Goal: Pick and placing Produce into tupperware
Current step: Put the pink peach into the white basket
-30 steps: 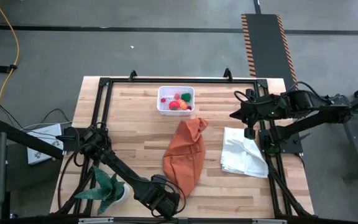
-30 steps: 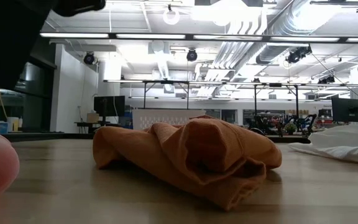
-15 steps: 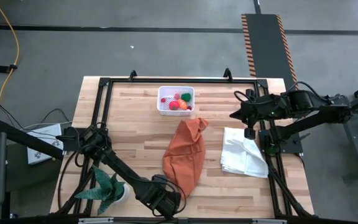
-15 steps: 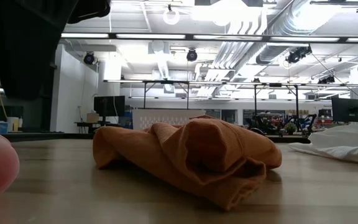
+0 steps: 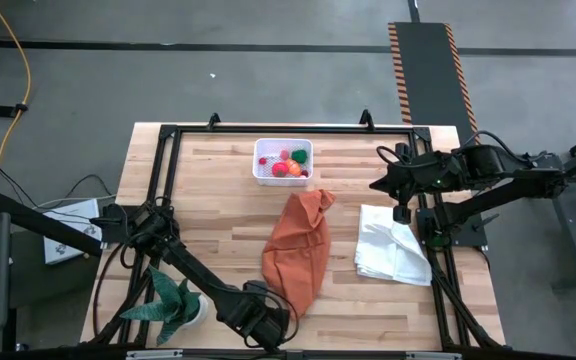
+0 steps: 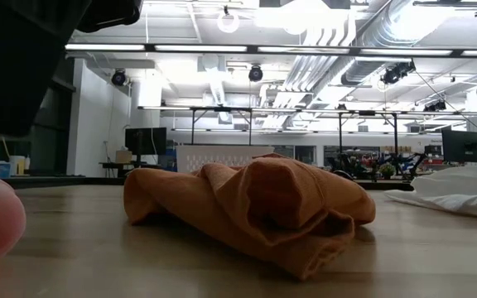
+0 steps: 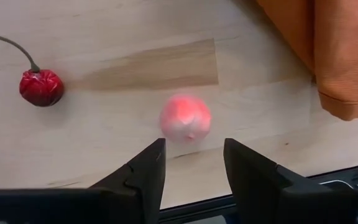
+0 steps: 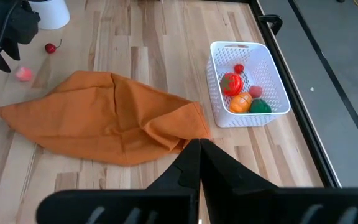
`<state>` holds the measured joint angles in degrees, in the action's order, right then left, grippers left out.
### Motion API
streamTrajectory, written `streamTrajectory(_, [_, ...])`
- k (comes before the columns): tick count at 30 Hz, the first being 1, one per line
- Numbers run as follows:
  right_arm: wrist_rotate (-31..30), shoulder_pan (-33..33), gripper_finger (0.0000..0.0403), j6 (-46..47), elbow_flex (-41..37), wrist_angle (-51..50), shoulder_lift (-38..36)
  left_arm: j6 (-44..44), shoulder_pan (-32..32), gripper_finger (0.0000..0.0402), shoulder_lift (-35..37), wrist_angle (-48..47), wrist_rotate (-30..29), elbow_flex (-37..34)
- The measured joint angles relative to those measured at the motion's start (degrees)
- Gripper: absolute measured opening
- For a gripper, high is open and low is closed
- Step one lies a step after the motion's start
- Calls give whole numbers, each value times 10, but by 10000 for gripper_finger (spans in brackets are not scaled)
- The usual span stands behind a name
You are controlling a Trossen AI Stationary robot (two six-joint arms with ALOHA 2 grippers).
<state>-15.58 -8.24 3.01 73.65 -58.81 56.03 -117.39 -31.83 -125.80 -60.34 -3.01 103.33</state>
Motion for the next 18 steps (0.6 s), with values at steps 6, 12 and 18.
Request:
streamTrajectory(6, [0,0,0,0,0,0,0,6,0,187,0,3,5,0])
streamTrajectory(12, [0,0,0,0,0,0,0,7,0,243,0,4,7,0])
streamTrajectory(18, [0,0,0,-3,0,0,0,11,0,237,0,-7,6,0])
